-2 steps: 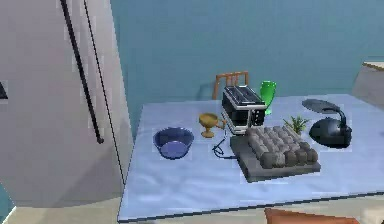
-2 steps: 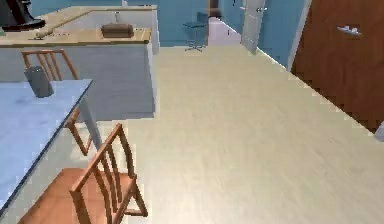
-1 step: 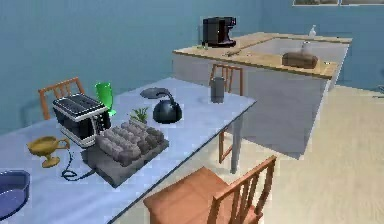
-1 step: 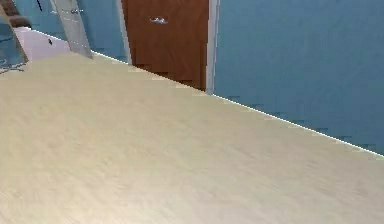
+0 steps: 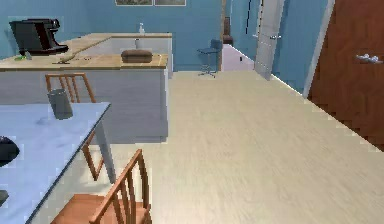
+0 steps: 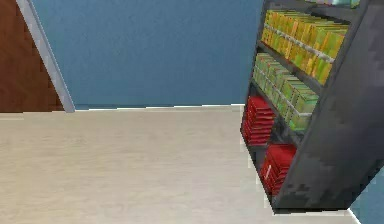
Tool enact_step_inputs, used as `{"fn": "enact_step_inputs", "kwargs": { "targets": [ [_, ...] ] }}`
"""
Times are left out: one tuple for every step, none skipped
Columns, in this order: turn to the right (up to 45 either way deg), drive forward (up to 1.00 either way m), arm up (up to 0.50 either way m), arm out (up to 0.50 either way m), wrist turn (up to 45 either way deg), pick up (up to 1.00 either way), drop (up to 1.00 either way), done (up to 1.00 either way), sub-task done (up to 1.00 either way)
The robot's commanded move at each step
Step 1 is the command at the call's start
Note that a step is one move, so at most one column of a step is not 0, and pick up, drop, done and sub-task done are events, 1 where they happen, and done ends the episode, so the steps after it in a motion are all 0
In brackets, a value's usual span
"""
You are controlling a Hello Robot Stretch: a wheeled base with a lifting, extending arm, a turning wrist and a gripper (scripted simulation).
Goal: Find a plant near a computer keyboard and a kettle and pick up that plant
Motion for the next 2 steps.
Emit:
{"fn": "enact_step_inputs", "kwargs": {
  "targets": [
    [0.0, 0.40, 0.00, 0.00, 0.0, 0.00, 0.00, 0.00, 0.00],
    [0.0, 0.55, 0.00, 0.00, 0.0, 0.00, 0.00, 0.00, 0.00]
  ]
}}
